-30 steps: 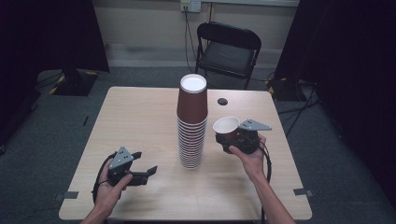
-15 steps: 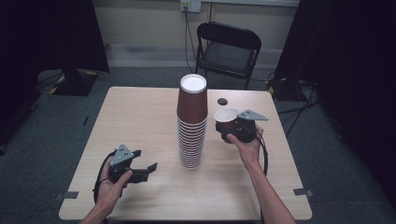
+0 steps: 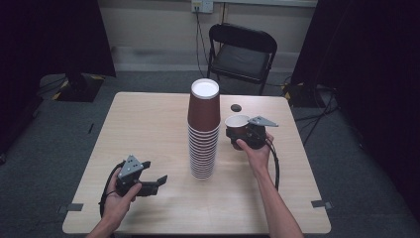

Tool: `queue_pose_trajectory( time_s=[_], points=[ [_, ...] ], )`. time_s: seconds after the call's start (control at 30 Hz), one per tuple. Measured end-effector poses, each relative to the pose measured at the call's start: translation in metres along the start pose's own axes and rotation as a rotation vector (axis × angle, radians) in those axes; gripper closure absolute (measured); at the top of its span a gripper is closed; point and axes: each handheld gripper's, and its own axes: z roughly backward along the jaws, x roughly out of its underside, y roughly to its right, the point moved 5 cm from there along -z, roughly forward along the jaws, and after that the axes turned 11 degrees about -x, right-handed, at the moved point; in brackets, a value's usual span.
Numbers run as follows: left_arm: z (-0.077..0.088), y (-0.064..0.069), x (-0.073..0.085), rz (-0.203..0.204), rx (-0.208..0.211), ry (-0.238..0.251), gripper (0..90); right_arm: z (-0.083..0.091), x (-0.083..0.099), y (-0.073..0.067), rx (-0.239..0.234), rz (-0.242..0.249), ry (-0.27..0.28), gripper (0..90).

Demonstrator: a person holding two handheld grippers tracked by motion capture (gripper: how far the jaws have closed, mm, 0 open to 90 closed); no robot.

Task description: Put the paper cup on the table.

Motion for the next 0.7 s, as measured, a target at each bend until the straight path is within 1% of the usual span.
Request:
queue_pose_trajectory(
  time_s=[0.1, 0.17, 0.2, 0.3, 0.43, 0.47, 0.6, 0.63, 0.7],
  points=[
    [0.001, 0.002, 0.000, 0.003, 0.005, 0.004, 16.5, -0.008, 0.008, 0.000, 0.001, -0.008, -0.013, 11.4],
    [0.000, 0.002, 0.000, -0.003, 0.003, 0.001, 16.5, -0.010, 0.010, 0.000, 0.002, -0.016, -0.013, 11.4],
    [0.000, 0.003, 0.000, 0.002, 0.004, 0.000, 16.5, -0.012, 0.011, 0.000, 0.002, -0.018, -0.013, 11.4],
    [-0.001, 0.002, 0.001, -0.001, 0.001, -0.008, 16.5, -0.015, 0.013, 0.000, 0.004, -0.020, -0.014, 11.4],
    [-0.001, 0.002, 0.002, -0.001, 0.004, -0.009, 16.5, -0.018, 0.014, -0.001, 0.004, -0.023, -0.012, 11.4],
    [-0.001, 0.003, 0.002, 0.005, 0.006, -0.012, 16.5, -0.018, 0.014, 0.000, 0.003, -0.019, -0.013, 11.4],
    [-0.002, 0.003, 0.003, -0.001, 0.007, -0.022, 16.9, -0.019, 0.016, -0.002, -0.001, -0.013, -0.010, 11.5],
    [-0.002, 0.004, 0.003, 0.005, 0.008, -0.024, 17.0, -0.019, 0.016, -0.003, -0.002, -0.012, -0.009, 11.5],
    [-0.002, 0.003, 0.003, 0.002, 0.007, -0.025, 17.1, -0.019, 0.018, -0.004, -0.005, -0.007, -0.001, 11.5]
  ],
)
